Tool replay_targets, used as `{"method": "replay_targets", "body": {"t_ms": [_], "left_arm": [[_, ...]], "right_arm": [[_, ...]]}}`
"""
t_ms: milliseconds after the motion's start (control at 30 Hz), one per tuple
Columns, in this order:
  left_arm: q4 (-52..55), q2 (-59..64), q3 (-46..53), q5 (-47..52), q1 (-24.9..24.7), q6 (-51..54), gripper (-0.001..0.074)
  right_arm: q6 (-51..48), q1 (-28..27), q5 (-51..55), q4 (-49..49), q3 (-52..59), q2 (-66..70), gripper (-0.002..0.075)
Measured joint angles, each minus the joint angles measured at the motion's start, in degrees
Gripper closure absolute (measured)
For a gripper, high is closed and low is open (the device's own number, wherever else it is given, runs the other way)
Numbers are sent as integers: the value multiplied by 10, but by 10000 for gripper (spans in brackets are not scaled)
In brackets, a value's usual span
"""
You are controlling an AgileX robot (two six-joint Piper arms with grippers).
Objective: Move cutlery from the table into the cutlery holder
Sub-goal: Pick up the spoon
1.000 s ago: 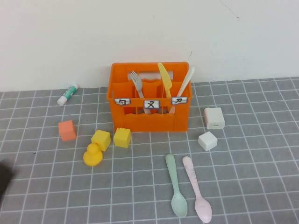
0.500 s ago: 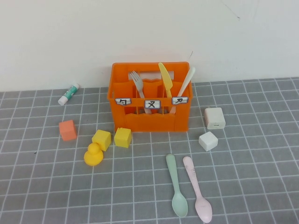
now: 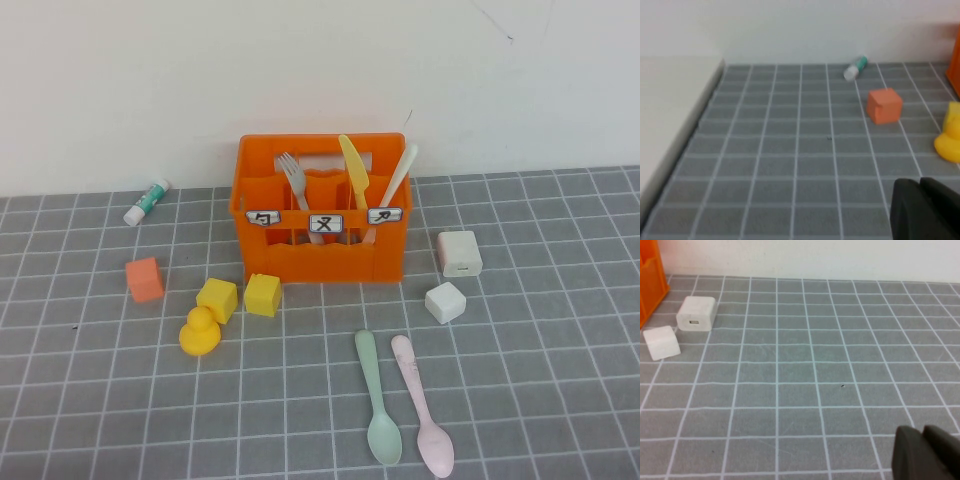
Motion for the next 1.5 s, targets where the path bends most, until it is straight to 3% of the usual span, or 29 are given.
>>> {"method": "replay_targets", "body": {"t_ms": [1100,1333,1500], "left_arm": [[-24,0,0,37,0,-4,736],[-24,0,0,37,0,-4,736],[-24,0,0,37,0,-4,736]], "right_arm": [[3,0,4,0,-4,0,696],[33,0,49,0,-173,0,696],[31,0,171,0,-302,0,696]]}}
